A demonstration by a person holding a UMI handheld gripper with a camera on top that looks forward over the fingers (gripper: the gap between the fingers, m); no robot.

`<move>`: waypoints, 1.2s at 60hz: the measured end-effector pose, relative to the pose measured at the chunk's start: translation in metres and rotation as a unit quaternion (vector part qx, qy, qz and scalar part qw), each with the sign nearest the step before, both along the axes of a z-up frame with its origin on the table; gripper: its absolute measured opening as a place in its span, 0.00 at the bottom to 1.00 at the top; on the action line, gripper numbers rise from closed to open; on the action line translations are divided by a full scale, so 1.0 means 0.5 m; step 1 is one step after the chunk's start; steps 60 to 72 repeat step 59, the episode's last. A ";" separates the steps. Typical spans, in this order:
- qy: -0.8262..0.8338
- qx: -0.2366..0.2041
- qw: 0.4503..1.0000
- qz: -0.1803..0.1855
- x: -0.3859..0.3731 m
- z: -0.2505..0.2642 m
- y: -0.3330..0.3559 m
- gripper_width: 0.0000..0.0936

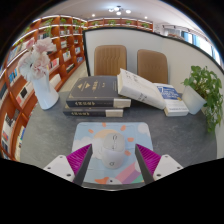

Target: Arrange mouse

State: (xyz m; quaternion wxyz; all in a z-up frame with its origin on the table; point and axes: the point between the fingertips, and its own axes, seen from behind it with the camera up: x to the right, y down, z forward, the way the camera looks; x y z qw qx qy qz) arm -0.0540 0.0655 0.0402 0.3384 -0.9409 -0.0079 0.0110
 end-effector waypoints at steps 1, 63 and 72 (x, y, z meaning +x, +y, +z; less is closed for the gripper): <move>0.002 0.005 1.000 -0.002 -0.002 0.015 -0.004 0.92; -0.013 0.131 0.991 -0.021 -0.136 0.383 -0.336 0.92; -0.013 0.131 0.991 -0.021 -0.136 0.383 -0.336 0.92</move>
